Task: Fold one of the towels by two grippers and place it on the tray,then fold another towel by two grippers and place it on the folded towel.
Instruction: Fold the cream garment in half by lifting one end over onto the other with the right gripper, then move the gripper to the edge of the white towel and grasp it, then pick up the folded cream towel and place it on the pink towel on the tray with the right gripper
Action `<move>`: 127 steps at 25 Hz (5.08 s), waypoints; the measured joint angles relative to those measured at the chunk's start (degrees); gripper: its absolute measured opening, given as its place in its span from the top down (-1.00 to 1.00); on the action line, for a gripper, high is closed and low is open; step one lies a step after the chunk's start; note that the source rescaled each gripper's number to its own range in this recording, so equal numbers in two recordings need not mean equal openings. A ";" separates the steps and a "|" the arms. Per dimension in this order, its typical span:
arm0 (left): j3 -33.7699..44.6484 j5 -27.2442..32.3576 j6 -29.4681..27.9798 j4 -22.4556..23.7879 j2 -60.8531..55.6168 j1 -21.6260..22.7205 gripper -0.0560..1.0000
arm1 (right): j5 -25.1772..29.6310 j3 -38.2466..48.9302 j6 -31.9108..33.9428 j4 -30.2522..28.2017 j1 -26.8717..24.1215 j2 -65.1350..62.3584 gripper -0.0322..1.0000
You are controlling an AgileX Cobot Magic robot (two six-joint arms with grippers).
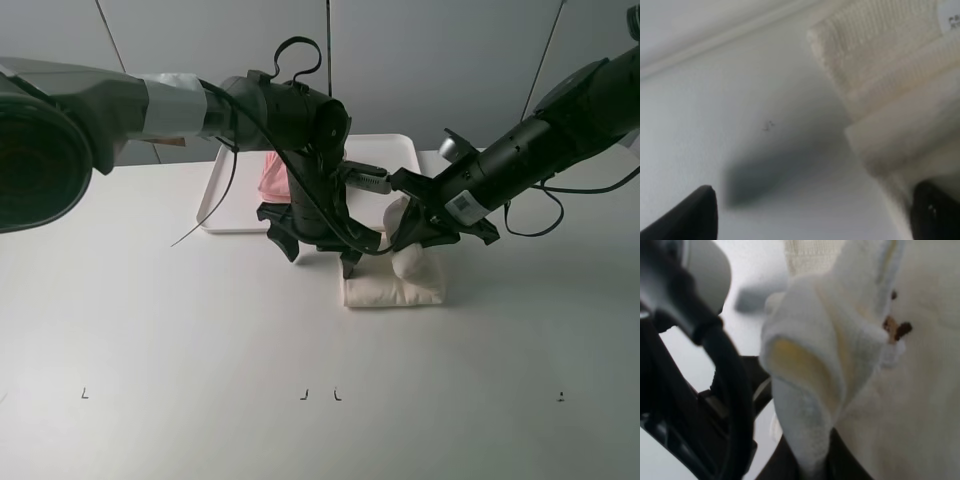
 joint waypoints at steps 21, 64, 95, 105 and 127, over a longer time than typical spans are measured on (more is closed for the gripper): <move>-13.10 7.69 4.80 -2.52 0.00 3.00 -0.98 | -0.96 0.00 -2.83 2.95 0.12 1.69 0.85; -20.63 10.57 13.33 -15.15 0.00 9.14 -0.98 | 0.20 0.00 -4.36 2.81 -8.32 7.55 -0.39; 0.89 0.42 22.00 -17.80 -13.01 9.14 -0.98 | 3.72 -11.77 -0.36 -8.16 -8.32 -6.11 0.79; 38.78 -23.51 23.73 -17.90 -35.84 9.14 -0.98 | 12.25 -34.07 6.58 -6.27 -5.88 -0.88 0.79; 49.81 -30.41 24.06 -18.34 -42.57 9.14 -0.98 | 5.48 -53.08 7.88 15.79 2.95 28.15 0.79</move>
